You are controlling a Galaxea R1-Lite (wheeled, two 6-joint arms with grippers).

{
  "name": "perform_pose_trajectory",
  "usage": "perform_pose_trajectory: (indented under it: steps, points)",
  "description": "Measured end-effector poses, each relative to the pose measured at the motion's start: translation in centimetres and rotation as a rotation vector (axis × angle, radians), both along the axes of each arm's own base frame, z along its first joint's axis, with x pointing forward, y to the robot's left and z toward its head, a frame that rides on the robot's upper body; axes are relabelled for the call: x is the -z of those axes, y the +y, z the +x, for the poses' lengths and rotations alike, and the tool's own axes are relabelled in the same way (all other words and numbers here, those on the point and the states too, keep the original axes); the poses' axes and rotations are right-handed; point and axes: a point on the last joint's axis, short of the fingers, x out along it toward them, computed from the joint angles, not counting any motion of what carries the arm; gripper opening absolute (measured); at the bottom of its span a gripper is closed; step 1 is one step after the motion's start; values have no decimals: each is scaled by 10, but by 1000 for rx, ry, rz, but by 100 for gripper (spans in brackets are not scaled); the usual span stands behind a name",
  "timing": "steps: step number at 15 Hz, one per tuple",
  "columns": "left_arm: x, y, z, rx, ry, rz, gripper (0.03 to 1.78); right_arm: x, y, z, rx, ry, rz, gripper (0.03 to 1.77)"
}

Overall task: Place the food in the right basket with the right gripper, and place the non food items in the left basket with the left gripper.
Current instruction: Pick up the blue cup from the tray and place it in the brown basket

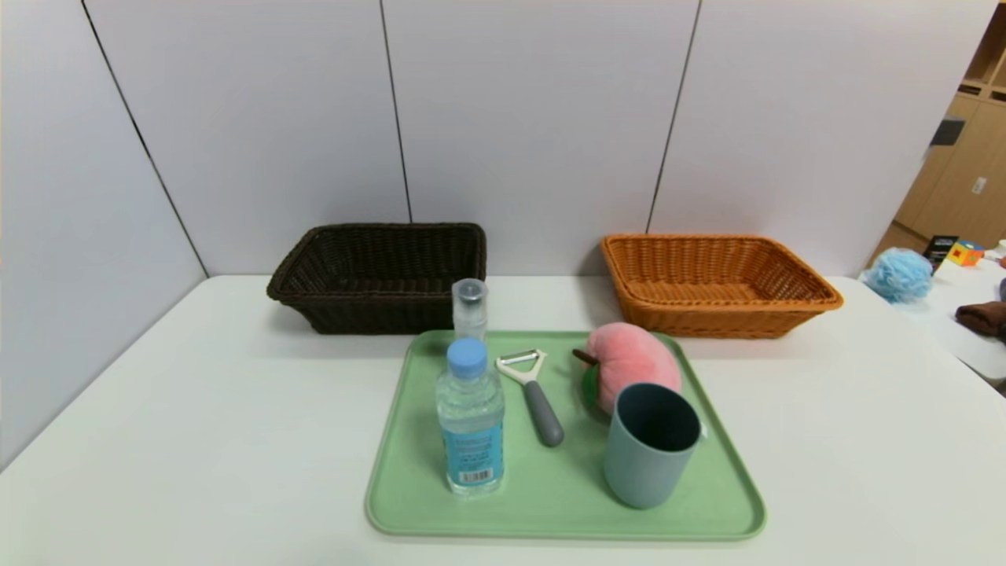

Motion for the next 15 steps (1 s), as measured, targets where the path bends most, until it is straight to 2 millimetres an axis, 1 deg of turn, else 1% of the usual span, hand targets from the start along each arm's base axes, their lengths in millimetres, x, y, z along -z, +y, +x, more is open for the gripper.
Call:
perform_pose_trajectory:
  steps: [2,3,5,7,9,11,15]
  points:
    - [-25,0,10,5,-5,1,169,-24,0,1,-27,6,4,171]
    - [-35,0,18,8,-5,2,169,-38,1,4,-40,14,5,171]
    - [-54,0,39,17,-17,6,169,-65,1,14,-64,40,7,171]
    - [-70,-1,63,42,-17,11,169,-92,2,31,-100,80,6,171]
    - [-83,-1,88,57,-5,13,169,-112,3,53,-137,125,3,171]
    - [-91,-2,116,64,11,12,169,-129,4,82,-158,151,4,171]
    - [-100,-2,172,66,24,9,169,-153,7,147,-171,149,6,171]
